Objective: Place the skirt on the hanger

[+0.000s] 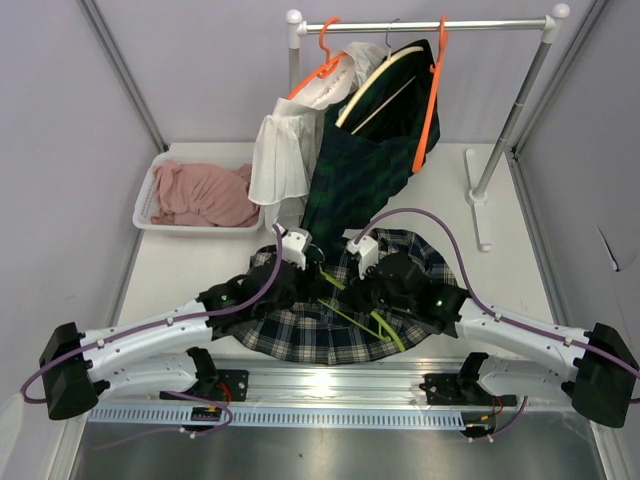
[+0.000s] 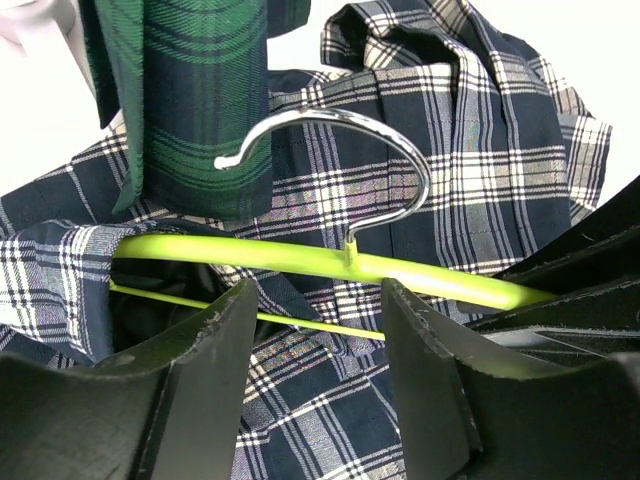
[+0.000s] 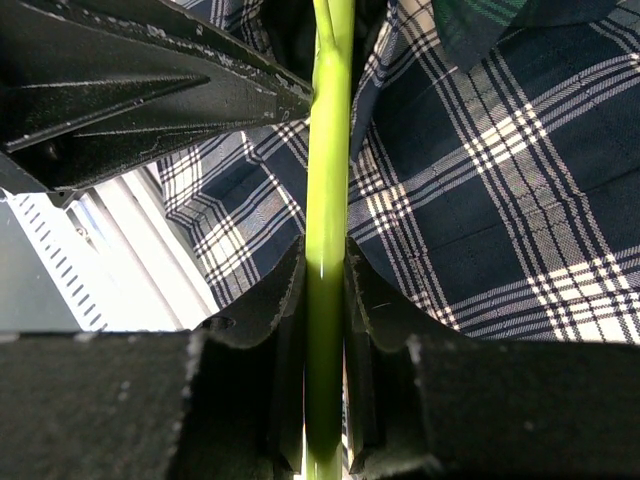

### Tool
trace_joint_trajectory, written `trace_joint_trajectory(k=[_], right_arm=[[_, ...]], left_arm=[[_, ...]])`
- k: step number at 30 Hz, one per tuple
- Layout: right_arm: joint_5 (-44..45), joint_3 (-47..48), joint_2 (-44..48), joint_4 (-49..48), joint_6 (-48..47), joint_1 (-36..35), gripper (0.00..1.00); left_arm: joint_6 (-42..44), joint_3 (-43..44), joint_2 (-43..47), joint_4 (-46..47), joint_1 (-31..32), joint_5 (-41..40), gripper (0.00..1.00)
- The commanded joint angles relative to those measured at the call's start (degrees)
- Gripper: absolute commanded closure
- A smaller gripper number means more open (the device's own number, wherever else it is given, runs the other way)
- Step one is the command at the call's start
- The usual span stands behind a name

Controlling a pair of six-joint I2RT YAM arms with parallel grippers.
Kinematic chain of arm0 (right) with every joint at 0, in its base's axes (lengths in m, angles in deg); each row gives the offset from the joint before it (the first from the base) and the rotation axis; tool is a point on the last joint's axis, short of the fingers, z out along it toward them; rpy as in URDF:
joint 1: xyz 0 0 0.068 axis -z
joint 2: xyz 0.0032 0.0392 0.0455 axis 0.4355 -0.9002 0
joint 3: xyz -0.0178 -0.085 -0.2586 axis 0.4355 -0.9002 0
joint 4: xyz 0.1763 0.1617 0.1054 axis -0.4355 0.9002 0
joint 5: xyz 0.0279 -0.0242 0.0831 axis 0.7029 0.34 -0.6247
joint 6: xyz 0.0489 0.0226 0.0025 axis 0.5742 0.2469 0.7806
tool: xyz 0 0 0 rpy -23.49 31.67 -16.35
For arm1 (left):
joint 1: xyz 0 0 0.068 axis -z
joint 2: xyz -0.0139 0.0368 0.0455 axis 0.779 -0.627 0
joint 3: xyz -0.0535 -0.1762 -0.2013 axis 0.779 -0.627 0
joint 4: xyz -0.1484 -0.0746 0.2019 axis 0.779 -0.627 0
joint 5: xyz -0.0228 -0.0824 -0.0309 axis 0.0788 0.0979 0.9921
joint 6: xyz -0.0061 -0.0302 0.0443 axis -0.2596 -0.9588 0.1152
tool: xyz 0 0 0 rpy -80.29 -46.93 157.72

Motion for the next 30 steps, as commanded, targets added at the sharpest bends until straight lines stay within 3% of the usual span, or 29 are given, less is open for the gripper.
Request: trace_joint_trajectory(k=[1,8,19,22,25,30], right_arm=[[-1.6,0.9,-0.3,-2.7,-0.2,-0.9,1.00],[-1.4,0.9,-0.8,-2.4,-0.2,-0.9,1.00],[-1.3,0.9,-1.2,-2.5,0.0,-1.1,1.00],[-1.0,0.9,-1.2,-2.4,0.1,-1.2,1.00],[-0.9,1.1,-1.2,-2.0,0.3,-1.1,1.00],[1.0,1.6,-0.7,-0.1,1.2,-1.5,1.00]], left_arm=[[-1.8,-0.7,3.3,7.3,0.4,-2.7,0.42],[-1.4,0.8,3.3,7.2,0.4,-1.5,0.41],[-0.3,1.4,-4.0,9.2,0.4,-3.8,0.42],[0.2,-0.5,-2.9,12.0,0.4,-3.9,0.48],[0.8,-0.9,-2.6,12.8,0.3,-4.3,0.62],[1.6,0.0,-3.9,12.5,0.1,-3.7,0.97]])
